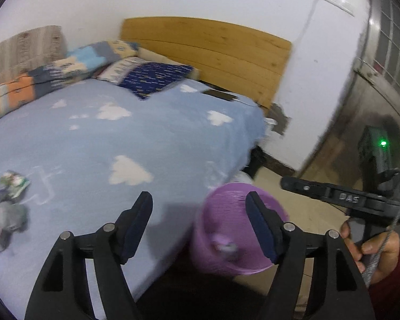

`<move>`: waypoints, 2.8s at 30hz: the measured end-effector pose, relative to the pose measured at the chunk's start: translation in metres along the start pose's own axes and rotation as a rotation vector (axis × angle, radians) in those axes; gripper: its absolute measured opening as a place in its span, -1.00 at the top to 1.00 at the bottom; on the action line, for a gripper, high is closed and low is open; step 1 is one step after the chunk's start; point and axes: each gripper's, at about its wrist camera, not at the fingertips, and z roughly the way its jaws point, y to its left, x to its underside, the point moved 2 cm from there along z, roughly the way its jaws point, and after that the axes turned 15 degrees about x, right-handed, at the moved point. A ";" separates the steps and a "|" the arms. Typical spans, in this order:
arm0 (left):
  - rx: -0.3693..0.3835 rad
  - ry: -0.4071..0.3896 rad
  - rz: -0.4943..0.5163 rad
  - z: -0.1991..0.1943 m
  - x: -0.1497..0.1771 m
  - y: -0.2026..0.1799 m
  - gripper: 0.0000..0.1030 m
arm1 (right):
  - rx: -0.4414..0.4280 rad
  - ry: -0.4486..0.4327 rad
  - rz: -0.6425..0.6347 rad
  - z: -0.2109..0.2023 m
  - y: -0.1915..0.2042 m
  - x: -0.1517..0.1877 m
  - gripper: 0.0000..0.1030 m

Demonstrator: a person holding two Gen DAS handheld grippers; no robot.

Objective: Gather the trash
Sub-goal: 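Carry the gold wrapper with the left gripper and drop it into the purple basket, then grasp the light-blue face mask with the left gripper while right holds the glove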

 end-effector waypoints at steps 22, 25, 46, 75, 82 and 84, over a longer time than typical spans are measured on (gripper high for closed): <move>-0.626 -0.290 -0.492 -0.236 0.089 0.255 -0.47 | -0.301 0.148 -0.637 0.073 0.341 0.079 -0.17; -0.661 -0.304 -0.544 -0.248 0.093 0.272 -0.47 | -0.291 0.203 -0.692 0.111 0.388 0.096 -0.17; -0.582 -0.142 -0.737 -0.189 0.108 0.390 -0.47 | -0.366 0.290 -0.559 0.149 0.415 0.086 0.78; -0.518 -0.171 -0.727 -0.182 0.099 0.381 -0.59 | -0.411 0.174 -0.533 0.123 0.410 0.073 0.78; -0.586 -0.052 -0.730 -0.143 0.092 0.393 -0.59 | -0.399 0.173 -0.524 0.128 0.405 0.070 0.78; -0.630 -0.002 -0.731 -0.134 0.098 0.397 -0.32 | -0.395 0.180 -0.515 0.130 0.404 0.069 0.78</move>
